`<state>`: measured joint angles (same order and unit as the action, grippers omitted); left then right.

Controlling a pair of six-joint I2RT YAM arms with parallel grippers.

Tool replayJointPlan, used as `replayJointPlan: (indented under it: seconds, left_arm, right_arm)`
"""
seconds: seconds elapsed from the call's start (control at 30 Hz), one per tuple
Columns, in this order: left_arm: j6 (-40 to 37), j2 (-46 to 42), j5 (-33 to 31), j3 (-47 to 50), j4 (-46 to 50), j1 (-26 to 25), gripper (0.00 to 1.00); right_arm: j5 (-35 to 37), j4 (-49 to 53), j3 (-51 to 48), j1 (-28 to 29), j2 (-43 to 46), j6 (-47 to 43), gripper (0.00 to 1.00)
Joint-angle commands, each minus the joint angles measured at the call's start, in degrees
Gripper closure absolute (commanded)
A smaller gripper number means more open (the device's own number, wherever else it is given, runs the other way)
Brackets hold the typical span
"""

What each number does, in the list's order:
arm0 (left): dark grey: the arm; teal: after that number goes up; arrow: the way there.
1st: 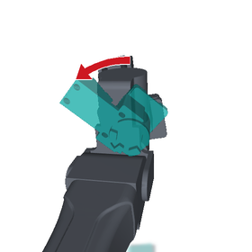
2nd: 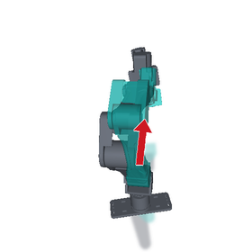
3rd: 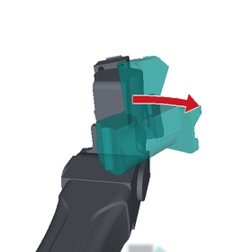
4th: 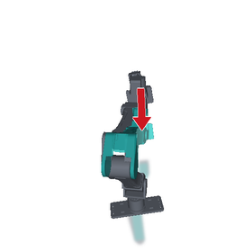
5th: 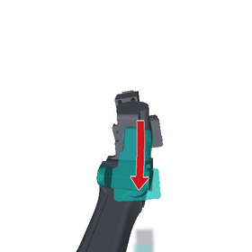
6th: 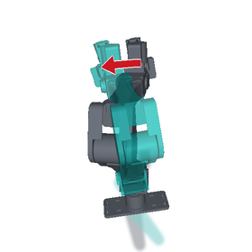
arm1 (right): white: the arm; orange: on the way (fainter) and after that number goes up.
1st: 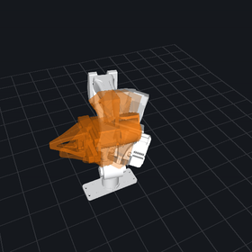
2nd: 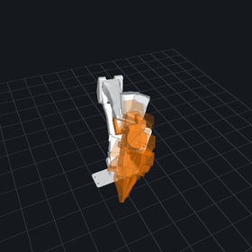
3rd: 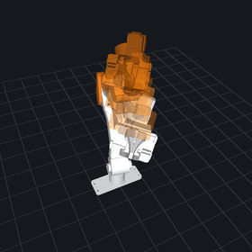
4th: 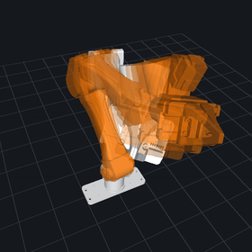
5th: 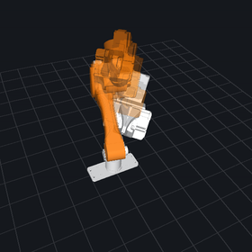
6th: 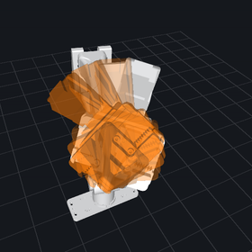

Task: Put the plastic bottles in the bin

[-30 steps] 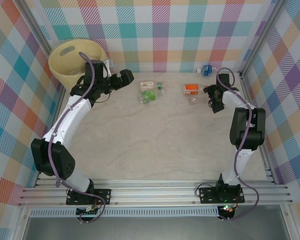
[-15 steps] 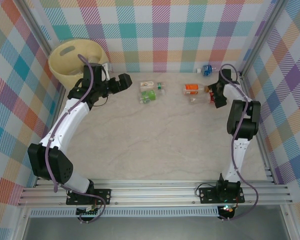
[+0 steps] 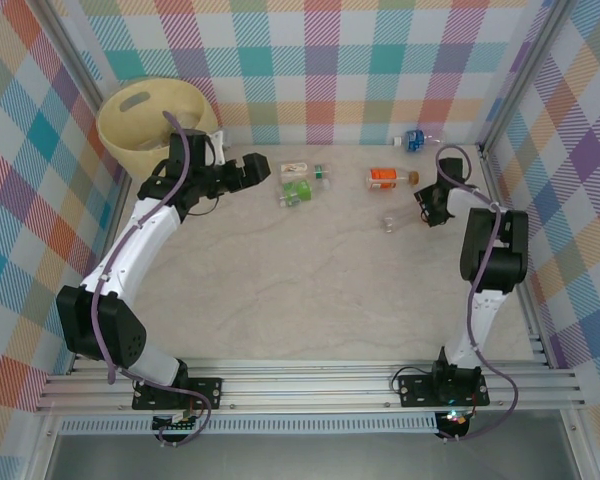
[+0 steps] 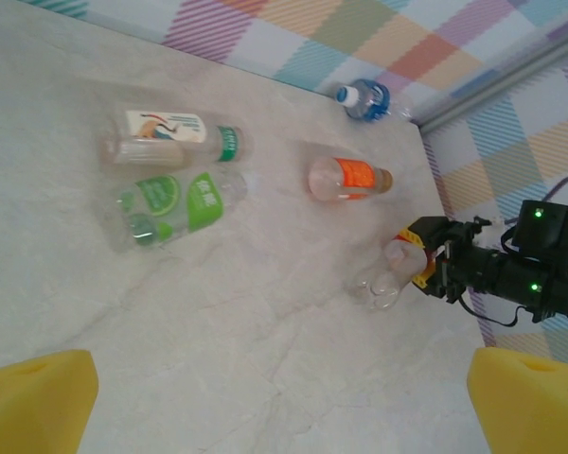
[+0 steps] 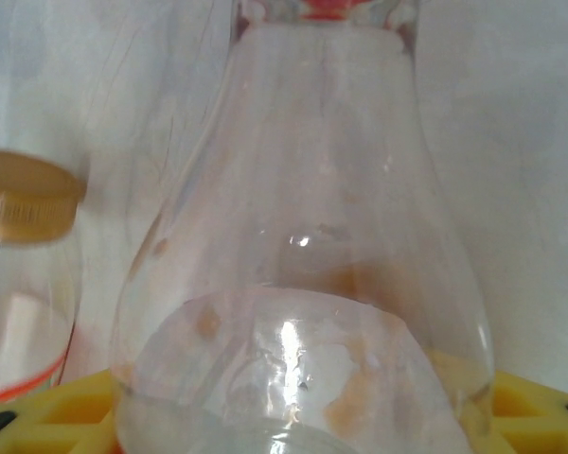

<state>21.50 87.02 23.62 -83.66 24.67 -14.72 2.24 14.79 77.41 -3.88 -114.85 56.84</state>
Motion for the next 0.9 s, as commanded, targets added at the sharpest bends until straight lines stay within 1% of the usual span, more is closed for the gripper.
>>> replayJointPlan:
  seconds: [0.0,0.13,0.3,0.43,0.63,0.77,0.87]
  left_arm:
    - [-2.3,-0.2,3.8,1.4,-2.7,-1.8,0.0]
    - [-3.7,0.7,3.9,2.5,-3.3,-3.2,0.0]
    - [-5.5,2.1,2.7,4.2,-4.4,-5.8,0.0]
    - [-6.2,3.3,4.8,5.4,-6.4,-7.9,0.0]
    - [-8.6,5.9,9.7,5.3,-8.3,-11.4,0.0]
    - [-10.3,7.6,14.7,5.0,-11.2,-13.0,0.0]
    - [-11.9,9.6,18.0,2.7,-9.5,-14.5,0.0]
  right_arm:
    - [-3.7,-7.2,-6.1,0.5,8.0,-4.8,0.44]
    - [-7.8,-11.5,-14.5,1.9,16.3,-7.4,0.47]
    - [-12.0,-15.3,-21.3,5.1,25.6,-9.1,0.48]
    - [-13.3,-19.0,-24.8,9.7,31.7,-10.6,0.48]
    - [-14.1,-21.6,-25.1,17.3,36.2,-13.8,0.48]
    - [-15.8,-23.6,-23.3,20.9,36.3,-14.1,0.48]
    - [-16.7,-22.8,-20.6,23.1,35.3,-15.3,0.48]
